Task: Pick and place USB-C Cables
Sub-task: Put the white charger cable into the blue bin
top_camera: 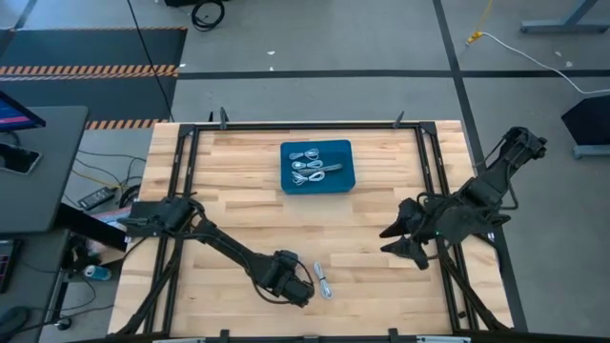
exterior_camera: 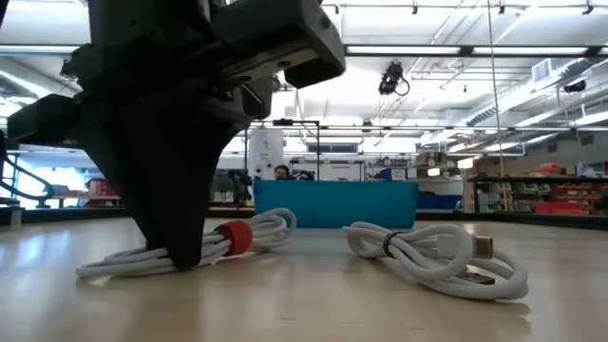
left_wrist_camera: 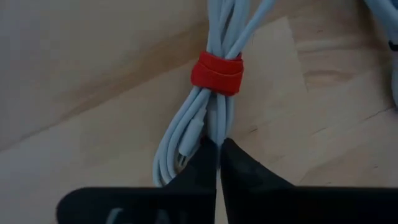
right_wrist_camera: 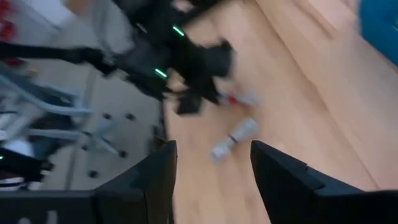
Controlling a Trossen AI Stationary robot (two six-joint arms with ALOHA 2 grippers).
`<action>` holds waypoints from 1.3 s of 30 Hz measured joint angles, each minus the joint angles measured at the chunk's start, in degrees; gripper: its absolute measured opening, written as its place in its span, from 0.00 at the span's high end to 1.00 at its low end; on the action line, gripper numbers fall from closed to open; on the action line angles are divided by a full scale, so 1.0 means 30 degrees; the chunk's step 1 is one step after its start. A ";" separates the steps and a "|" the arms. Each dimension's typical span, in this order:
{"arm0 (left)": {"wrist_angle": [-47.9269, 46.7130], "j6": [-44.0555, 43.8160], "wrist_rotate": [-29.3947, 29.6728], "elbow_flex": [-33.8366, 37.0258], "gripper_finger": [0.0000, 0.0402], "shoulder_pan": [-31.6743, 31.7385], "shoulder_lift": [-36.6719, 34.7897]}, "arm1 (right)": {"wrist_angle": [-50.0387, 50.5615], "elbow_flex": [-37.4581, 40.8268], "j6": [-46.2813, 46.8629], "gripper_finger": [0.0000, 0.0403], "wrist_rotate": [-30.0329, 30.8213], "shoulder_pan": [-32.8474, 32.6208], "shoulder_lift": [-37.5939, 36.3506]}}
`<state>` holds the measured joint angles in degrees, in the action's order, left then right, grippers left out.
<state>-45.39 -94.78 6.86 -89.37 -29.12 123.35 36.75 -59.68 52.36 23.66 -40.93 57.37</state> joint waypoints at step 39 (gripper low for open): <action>0.6457 1.1656 1.0505 0.0010 0.99 -0.0670 -0.8270 | -1.0917 -0.0007 -0.7881 0.38 0.0749 0.5020 0.5508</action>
<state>-26.02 -59.81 38.37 -89.34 -31.14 98.54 4.00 -59.70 28.71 25.91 -25.87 73.90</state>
